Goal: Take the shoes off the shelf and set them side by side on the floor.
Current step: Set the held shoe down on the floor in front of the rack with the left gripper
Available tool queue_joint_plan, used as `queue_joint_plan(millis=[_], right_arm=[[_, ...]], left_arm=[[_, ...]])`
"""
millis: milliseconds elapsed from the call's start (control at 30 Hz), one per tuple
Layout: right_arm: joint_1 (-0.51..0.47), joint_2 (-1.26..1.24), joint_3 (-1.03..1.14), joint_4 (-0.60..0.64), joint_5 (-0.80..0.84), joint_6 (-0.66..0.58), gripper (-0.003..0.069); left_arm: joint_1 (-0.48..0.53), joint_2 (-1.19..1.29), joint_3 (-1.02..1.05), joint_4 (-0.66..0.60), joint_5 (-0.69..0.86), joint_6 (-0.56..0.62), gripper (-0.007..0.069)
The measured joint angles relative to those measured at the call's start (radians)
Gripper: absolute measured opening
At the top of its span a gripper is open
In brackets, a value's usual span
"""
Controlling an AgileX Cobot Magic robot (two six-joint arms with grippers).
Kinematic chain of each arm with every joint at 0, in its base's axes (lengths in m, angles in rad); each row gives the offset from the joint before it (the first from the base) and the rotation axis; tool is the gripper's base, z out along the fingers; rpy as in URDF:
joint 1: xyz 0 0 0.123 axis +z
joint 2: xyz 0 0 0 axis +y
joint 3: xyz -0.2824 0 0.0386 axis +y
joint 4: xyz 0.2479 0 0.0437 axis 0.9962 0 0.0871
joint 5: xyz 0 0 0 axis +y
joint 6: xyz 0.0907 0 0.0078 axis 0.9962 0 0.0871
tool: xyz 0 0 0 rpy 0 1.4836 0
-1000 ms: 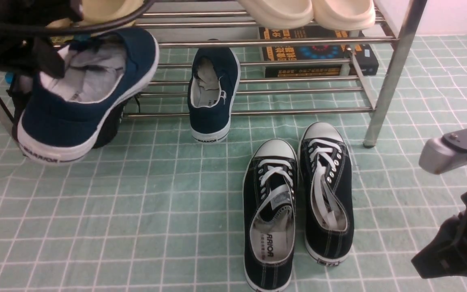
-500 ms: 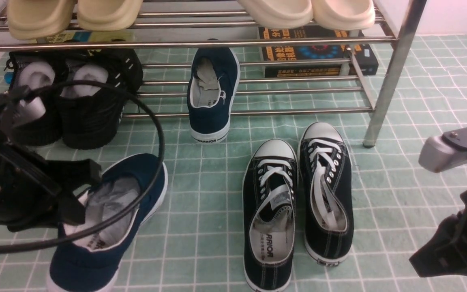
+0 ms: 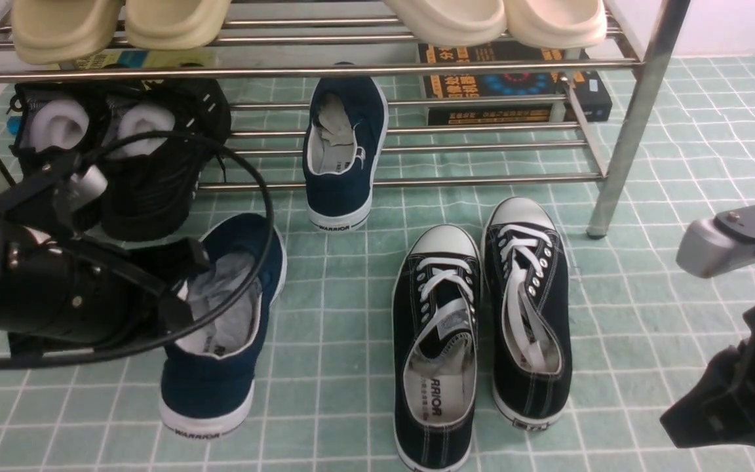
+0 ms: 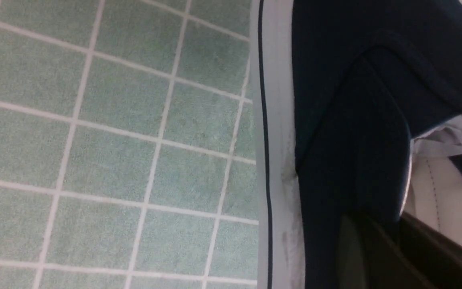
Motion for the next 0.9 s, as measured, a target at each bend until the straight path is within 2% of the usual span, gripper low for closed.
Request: queue_joint_plan(millis=[267,633,700,900], right_arm=[[0.000,0.000,0.000,0.000,0.000,0.000,0.0121],[0.000,0.000,0.000,0.010,0.025,0.001,0.0132],[0.000,0.000,0.000,0.023,0.034,0.001,0.0134],[0.000,0.000,0.000,0.033,0.091,0.001,0.0144]], left_arm=[[0.000,0.134,0.000,-0.069,-0.104,0.000,0.0048],[0.000,0.156,0.000,-0.090,-0.100,0.040,0.0061],[0.000,0.156,0.000,-0.090,-0.096,0.050,0.0081],[0.000,0.156,0.000,-0.089,-0.075,0.115,0.0267]])
